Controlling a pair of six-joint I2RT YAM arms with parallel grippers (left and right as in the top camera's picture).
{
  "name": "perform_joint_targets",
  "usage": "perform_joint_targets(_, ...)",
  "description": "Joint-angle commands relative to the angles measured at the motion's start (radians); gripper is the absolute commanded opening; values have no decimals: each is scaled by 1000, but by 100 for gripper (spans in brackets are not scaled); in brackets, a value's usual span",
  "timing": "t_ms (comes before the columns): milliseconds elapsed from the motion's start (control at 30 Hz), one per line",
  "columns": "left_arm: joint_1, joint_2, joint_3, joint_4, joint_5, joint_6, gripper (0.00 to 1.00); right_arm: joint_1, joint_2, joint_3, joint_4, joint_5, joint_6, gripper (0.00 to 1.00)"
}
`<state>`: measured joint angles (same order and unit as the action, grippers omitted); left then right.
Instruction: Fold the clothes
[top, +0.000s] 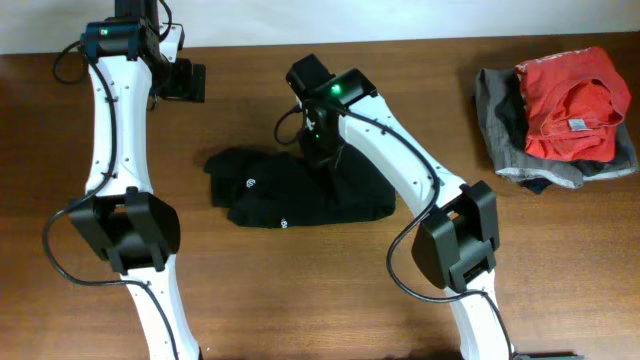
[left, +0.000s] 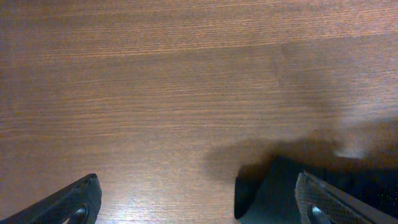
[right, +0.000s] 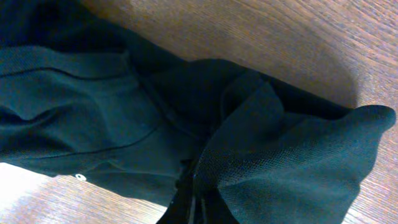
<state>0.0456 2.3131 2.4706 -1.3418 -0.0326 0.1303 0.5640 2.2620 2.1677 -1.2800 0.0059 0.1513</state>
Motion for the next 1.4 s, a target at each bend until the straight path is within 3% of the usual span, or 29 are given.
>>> perform_joint_targets(0,3,-17,13,3,15,-13,99,12,19,7,3,-2,24,4)
perform_joint_targets(67,3,-17,13,3,15,-13,99,13,31,-4,2,-3,24,5)
perform_joint_targets(167,3,-17,13,3,15,-13,99,13,35,-18,-9,-29,23,25)
perform_joint_targets(500,3,-17,13,4,15,-13,99,16,32,-17,-71,-44,-4,30)
perform_joint_targets(700,3,-17,13,0,20,-13,99,-42,-2,-6,-84,10,-3,42)
perform_joint_targets(967,11,-16,-160,0,264,45,99,-222,-38,-6,-146,-21,-32,60)
perform_joint_targets(1233,18,-16,-364,7,315,99,99,-327,-38,-7,-175,-89,-96,66)
perform_joint_targets(1367,44,-16,-398,-2,442,216,99,-331,-38,-7,-172,-88,-122,69)
